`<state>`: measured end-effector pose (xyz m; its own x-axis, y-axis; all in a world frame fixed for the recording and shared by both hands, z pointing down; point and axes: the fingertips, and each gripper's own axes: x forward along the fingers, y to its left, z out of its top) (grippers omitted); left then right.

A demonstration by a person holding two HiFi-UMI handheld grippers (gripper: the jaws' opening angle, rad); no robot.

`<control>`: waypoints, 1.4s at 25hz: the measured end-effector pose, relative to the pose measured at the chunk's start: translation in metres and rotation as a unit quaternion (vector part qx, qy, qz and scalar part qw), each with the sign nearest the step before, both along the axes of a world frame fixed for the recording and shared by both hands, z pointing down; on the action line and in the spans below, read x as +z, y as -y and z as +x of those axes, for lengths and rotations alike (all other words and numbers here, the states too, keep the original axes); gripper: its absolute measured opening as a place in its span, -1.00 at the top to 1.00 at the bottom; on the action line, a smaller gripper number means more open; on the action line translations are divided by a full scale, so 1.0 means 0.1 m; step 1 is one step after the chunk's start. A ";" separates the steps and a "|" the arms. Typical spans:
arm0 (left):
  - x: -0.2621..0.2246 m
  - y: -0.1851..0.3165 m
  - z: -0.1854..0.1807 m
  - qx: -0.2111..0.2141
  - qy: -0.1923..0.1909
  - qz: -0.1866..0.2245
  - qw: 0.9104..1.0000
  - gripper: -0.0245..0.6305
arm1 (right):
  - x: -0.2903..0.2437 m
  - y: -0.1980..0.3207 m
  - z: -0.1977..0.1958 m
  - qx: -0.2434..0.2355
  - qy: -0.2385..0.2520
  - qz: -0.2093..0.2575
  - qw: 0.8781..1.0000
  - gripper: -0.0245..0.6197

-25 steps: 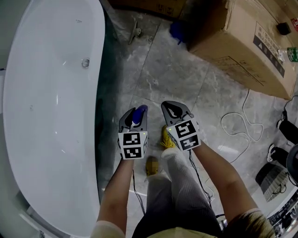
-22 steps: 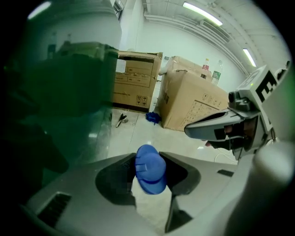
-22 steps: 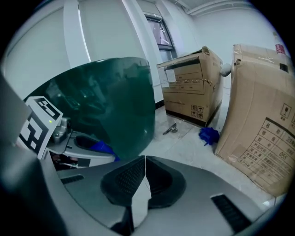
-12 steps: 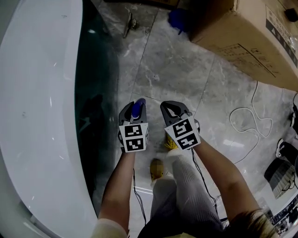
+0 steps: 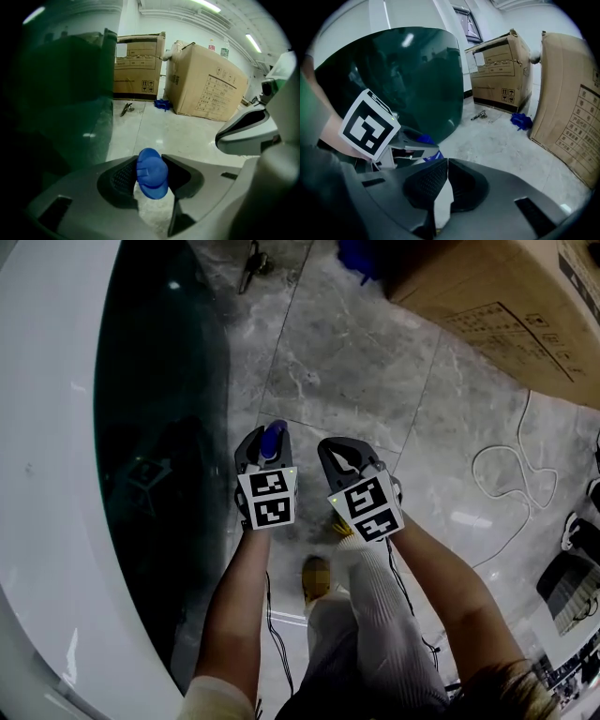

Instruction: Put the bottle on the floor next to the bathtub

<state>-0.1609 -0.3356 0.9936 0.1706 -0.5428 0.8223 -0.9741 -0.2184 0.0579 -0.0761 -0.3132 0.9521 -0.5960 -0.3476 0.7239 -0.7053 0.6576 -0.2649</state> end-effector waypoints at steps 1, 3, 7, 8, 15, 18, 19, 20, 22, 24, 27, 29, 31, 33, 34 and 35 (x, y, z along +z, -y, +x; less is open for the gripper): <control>0.03 0.00 -0.01 -0.003 0.002 0.001 1.000 0.31 | 0.02 -0.02 0.00 0.001 0.001 -0.001 1.000 0.84; 0.08 -0.02 -0.04 -0.009 0.006 0.003 1.000 0.31 | 0.06 -0.08 0.00 0.000 0.002 -0.003 1.000 0.84; 0.17 -0.05 -0.07 -0.013 0.011 0.001 1.000 0.31 | 0.12 -0.13 0.03 0.000 0.000 -0.003 1.000 0.84; 0.19 -0.05 -0.07 -0.012 0.012 0.000 1.000 0.31 | 0.13 -0.14 0.04 0.002 0.000 -0.003 1.000 0.84; 0.21 0.00 -0.02 0.000 0.017 0.013 1.000 0.31 | 0.17 -0.18 0.07 -0.002 0.002 0.005 1.000 0.84; 0.22 -0.01 -0.03 -0.004 0.019 0.007 1.000 0.31 | 0.17 -0.19 0.06 0.004 0.005 0.002 1.000 0.84; 0.21 -0.02 -0.02 -0.001 0.021 0.006 1.000 0.31 | 0.16 -0.19 0.06 0.005 0.005 0.002 1.000 0.84; 0.20 -0.02 -0.02 0.003 0.025 0.005 1.000 0.31 | 0.15 -0.20 0.06 0.004 0.005 0.002 1.000 0.84; 0.16 -0.03 -0.01 0.010 0.031 0.008 0.999 0.26 | 0.10 -0.20 0.05 0.002 0.006 0.003 1.000 0.84; 0.12 -0.02 -0.01 0.011 0.036 0.011 0.999 0.18 | 0.05 -0.20 0.05 0.001 0.009 0.005 1.000 0.84; 0.02 -0.01 0.01 0.013 0.037 0.015 0.999 0.14 | -0.04 -0.17 0.07 0.004 0.011 0.012 1.000 0.84; -0.09 -0.01 0.01 0.012 0.038 0.021 0.999 0.14 | -0.13 -0.14 0.09 0.012 0.013 0.014 1.000 0.84; -0.23 -0.03 0.00 0.008 0.041 0.027 0.999 0.14 | -0.24 -0.14 0.12 0.016 0.012 0.017 1.000 0.84; -0.38 -0.08 0.02 0.004 0.039 0.028 0.999 0.14 | -0.38 -0.14 0.14 0.017 0.011 0.020 1.000 0.84; -0.46 -0.11 0.03 0.003 0.037 0.027 0.999 0.14 | -0.46 -0.14 0.14 0.017 0.012 0.022 1.000 0.84; -0.56 -0.13 0.05 0.003 0.035 0.028 0.999 0.14 | -0.55 -0.13 0.15 0.018 0.013 0.023 0.999 0.84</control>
